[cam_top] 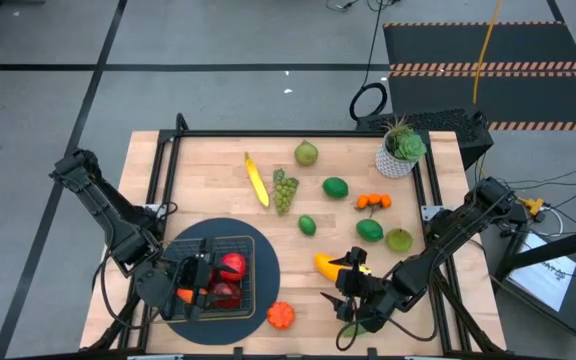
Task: Build produce basket
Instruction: Put the yellow mango into the gold wire basket
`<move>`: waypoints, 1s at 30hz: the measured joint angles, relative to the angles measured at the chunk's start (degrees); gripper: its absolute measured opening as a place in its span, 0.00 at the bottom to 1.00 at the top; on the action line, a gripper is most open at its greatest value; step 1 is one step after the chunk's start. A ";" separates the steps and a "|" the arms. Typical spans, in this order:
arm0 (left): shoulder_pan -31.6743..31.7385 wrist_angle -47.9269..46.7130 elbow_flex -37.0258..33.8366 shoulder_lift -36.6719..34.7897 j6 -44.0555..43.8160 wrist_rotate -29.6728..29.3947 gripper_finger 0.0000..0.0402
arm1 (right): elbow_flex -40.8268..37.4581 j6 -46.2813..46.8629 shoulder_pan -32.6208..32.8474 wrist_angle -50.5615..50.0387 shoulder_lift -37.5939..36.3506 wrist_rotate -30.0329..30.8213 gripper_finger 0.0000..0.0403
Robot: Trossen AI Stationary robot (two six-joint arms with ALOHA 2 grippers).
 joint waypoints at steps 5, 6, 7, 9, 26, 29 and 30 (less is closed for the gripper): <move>0.00 -0.02 0.00 0.00 0.32 0.00 0.62 | 0.00 2.01 0.00 -2.56 0.00 0.00 0.97; 0.00 -0.04 0.00 0.00 0.61 0.00 0.62 | -0.02 2.02 0.00 -2.65 0.00 -0.02 0.97; 0.00 -0.04 0.00 0.00 1.10 0.00 0.62 | -0.02 2.07 0.00 -2.65 0.01 -0.02 0.97; 0.00 -0.07 0.00 0.00 1.65 0.00 0.62 | -0.02 2.20 0.00 -2.65 0.00 -0.01 0.97; 0.00 0.20 0.00 -0.02 0.38 -0.04 0.62 | -0.04 5.39 -0.15 -4.37 0.00 -0.09 0.97; 0.00 0.21 0.00 -0.02 0.37 -0.04 0.62 | -0.04 5.35 -0.30 -4.37 0.01 -0.10 0.97; 0.00 0.20 0.00 -0.02 0.37 -0.04 0.62 | -0.07 5.33 -0.46 -4.39 0.01 -0.22 0.97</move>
